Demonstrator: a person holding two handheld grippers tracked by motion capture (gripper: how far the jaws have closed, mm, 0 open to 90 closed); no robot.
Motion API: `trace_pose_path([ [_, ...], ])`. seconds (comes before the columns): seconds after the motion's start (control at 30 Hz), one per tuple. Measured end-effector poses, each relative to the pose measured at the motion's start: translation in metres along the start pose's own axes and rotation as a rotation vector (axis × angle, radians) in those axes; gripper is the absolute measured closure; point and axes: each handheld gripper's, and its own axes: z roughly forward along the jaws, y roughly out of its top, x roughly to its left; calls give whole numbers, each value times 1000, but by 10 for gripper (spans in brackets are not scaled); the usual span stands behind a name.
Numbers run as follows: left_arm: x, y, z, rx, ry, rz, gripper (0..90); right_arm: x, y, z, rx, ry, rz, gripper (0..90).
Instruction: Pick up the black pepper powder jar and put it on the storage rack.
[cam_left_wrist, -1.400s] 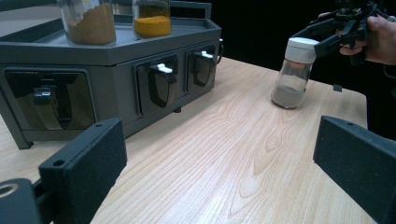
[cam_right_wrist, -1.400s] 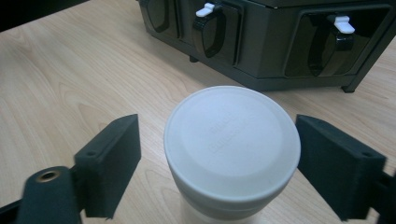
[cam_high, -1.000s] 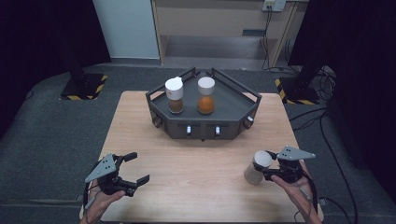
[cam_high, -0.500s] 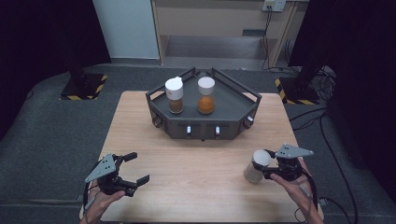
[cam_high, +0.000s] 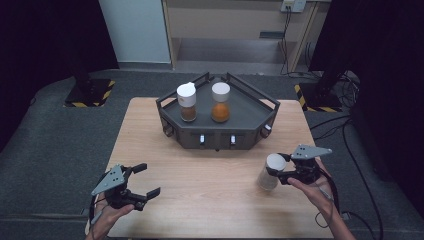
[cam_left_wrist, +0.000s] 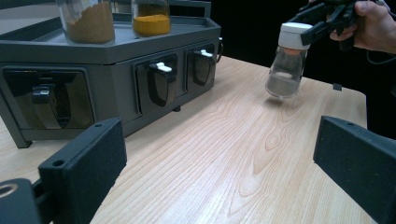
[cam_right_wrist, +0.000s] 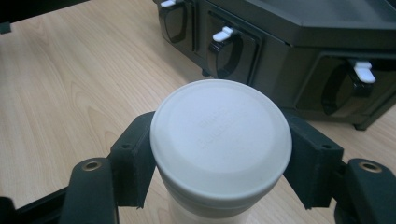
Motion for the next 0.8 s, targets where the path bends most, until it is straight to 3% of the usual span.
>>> trace_pose_path([
  [0.5, 0, 0, 0, 4, -3, 1, 12, -9, 50, 17, 14, 77, -53, 341],
  [0.8, 0, 1, 0, 5, -1, 2, 12, -13, 75, 24, 33, 90, -66, 342],
])
